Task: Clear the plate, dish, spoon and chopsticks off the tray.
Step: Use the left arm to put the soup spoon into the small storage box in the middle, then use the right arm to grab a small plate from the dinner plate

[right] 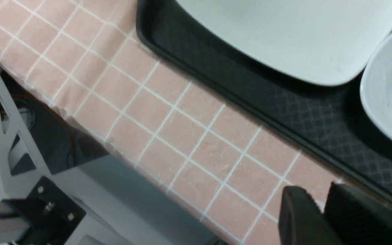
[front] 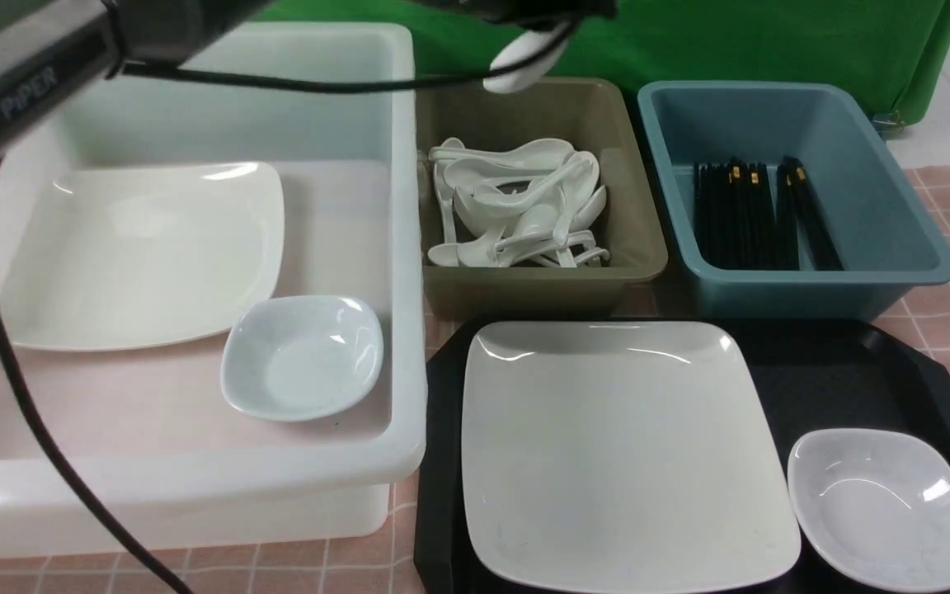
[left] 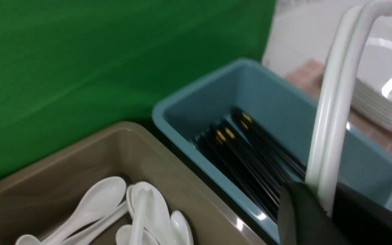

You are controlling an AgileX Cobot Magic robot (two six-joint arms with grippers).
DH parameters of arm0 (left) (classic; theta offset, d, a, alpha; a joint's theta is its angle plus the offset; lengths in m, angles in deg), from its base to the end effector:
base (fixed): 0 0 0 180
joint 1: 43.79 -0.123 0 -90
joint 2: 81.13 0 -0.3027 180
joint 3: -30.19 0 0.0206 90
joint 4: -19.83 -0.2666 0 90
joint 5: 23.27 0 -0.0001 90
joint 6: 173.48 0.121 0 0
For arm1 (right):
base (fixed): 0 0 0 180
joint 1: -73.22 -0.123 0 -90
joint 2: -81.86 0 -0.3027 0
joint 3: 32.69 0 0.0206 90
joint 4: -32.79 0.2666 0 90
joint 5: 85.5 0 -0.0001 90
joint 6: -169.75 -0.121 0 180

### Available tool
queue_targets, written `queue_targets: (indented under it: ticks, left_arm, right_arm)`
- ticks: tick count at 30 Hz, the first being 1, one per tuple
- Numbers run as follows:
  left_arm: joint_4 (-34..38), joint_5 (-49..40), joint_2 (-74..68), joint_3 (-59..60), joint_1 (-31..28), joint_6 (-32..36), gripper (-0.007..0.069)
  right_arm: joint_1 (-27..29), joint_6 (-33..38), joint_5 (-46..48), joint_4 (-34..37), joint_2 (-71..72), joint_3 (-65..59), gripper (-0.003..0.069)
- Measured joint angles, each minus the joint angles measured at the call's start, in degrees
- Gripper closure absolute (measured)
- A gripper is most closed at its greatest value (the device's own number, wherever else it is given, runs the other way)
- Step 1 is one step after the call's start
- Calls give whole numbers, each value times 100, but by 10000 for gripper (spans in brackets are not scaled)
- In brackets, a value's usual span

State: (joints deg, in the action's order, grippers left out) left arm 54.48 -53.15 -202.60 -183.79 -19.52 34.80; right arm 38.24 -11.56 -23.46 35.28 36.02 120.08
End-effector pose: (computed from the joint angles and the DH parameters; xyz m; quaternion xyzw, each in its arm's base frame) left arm 0.4694 -0.2493 0.3684 0.2324 0.7948 -0.2434 0.5050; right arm 0.0985 0.0746 0.3518 -0.2656 0.8850 0.1394 0.3560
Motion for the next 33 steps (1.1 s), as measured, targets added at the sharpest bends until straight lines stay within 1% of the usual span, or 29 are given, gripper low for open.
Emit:
queue_targets:
  ticks: [1, 4, 8, 11, 12, 13, 16, 17, 19, 21, 22, 24, 26, 27, 28, 29, 30, 31, 33]
  left_arm:
    - [325, 222, -153, 0, -150, 0, 581]
    - [589, 576, -462, 0, -232, -1, 574]
    - [650, 928, -817, 0, -232, -1, 543]
    - [735, 1087, -997, 0, -232, -42, 491]
    - [754, 1136, -1080, 0, -232, -168, 439]
    - [754, 1141, -1098, 0, -232, -184, 432]
    - [696, 1062, -1186, 0, -232, -451, 281]
    - [667, 957, -1175, 0, -232, -476, 246]
    - [538, 584, -1088, 0, -232, -492, 197]
    - [442, 324, -1010, 0, -232, -506, 186]
    - [215, -206, -827, 0, -232, -599, 190]
    - [-12, -651, -581, 0, -232, -726, 223]
    - [-307, -1287, -241, 0, -232, -935, 310]
    - [-414, -1475, -119, 0, -232, -984, 333]
    - [-591, -1783, 93, 0, -232, -1067, 393]
    - [-869, -2280, 482, -5, -232, -1103, 512]
    - [-1057, -2667, 691, -1, -232, -1091, 567]
    - [-1119, -2732, 771, -1, -232, -1090, 574]
    - [-1330, -3317, 1057, -14, -232, -1046, 608]
  right_arm:
    - [0, 0, -107, 0, 0, 0, 474]
    - [0, 0, -297, 0, 0, 0, 470]
    - [0, 0, -473, 0, 0, 0, 465]
    - [0, 0, -553, 0, 0, 0, 463]
    - [0, 0, -572, 0, 0, 0, 461]
    - [0, 0, -572, 0, 0, 0, 460]
    - [0, 0, -572, 0, 0, 0, 460]
    - [0, 29, -555, 0, 0, 0, 460]
    - [0, 66, -494, -7, 0, 0, 465]
    - [0, 84, -447, -24, -11, 0, 473]
    - [0, 131, -327, -78, -71, 0, 501]
    - [0, 131, -134, -159, -198, 0, 538]
    - [0, 131, 166, -292, -465, 0, 589]
    - [0, 131, 221, -331, -531, 0, 598]
    - [0, 131, 258, -398, -709, -6, 619]
    - [0, 131, 252, -481, -1039, -1, 629]
    - [0, 131, 239, -535, -1321, -1, 629]
    - [0, 131, 229, -540, -1417, -1, 629]
    - [0, 178, 82, -586, -1769, -1, 619]
